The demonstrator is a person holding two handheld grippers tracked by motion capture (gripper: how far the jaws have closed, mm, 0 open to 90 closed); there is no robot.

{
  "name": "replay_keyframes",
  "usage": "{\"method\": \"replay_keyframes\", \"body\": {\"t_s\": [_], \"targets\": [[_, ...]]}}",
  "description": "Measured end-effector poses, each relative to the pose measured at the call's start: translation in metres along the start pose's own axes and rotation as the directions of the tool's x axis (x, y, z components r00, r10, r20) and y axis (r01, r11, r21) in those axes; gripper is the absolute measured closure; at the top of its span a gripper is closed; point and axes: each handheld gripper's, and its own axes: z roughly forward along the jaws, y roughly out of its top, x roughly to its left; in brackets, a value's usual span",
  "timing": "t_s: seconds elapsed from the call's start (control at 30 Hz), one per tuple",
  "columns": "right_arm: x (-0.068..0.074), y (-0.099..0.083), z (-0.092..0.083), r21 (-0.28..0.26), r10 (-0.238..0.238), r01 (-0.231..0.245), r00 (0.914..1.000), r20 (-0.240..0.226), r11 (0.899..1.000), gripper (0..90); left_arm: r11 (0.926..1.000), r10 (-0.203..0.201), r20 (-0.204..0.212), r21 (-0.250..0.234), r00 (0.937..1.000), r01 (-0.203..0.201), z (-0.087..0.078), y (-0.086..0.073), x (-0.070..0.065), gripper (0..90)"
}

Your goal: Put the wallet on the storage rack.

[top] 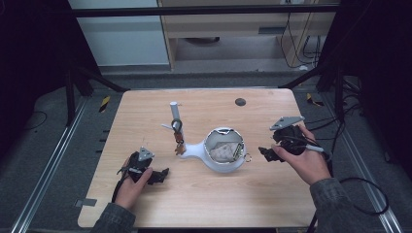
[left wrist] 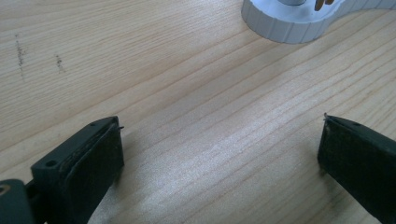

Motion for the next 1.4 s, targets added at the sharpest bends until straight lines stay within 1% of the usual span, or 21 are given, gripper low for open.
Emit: {"method": "replay_keyframes", "body": {"t_s": [0.23,0.5,0.6,0.73,0.87,0.93,0.97,1.4], "targets": [[-0.005,-0.015,0.008,0.008,0.046,-0.046,0.9990,-0.003,0.999,9.8,1.0000,0.000,0.000,0.000,1.0000,0.000,0.000,0.000,0.000,0.0],[-0.009,-0.034,0.017,0.016,0.084,-0.084,0.9964,0.013,0.996,9.8,1.0000,0.000,0.000,0.000,1.0000,0.000,0.000,0.000,0.000,0.0],[-0.011,-0.041,0.020,0.022,0.101,-0.101,0.9948,0.011,0.995,9.8,1.0000,0.000,0.000,0.000,1.0000,0.000,0.000,0.000,0.000,0.0],[-0.012,-0.049,0.024,0.025,0.110,-0.110,0.9939,0.010,0.994,9.8,1.0000,0.001,-0.001,0.000,1.0000,-0.001,0.000,0.000,0.000,0.0],[-0.013,-0.057,0.029,0.032,0.131,-0.131,0.9913,0.012,0.991,9.8,1.0000,0.000,0.000,0.000,1.0000,0.000,0.000,0.000,0.000,0.0],[-0.013,-0.059,0.031,0.029,0.129,-0.129,0.9916,0.013,0.991,9.8,1.0000,0.001,-0.001,0.000,1.0000,-0.001,0.000,0.000,0.000,0.0],[-0.014,-0.063,0.033,0.031,0.141,-0.142,0.9899,0.012,0.989,9.8,1.0000,0.000,0.000,0.000,1.0000,0.000,0.000,0.000,0.000,0.0],[-0.018,-0.083,0.050,0.046,0.183,-0.183,0.9831,0.009,0.982,9.8,1.0000,0.000,0.000,0.000,1.0000,0.000,0.000,0.000,0.000,0.0]]}}
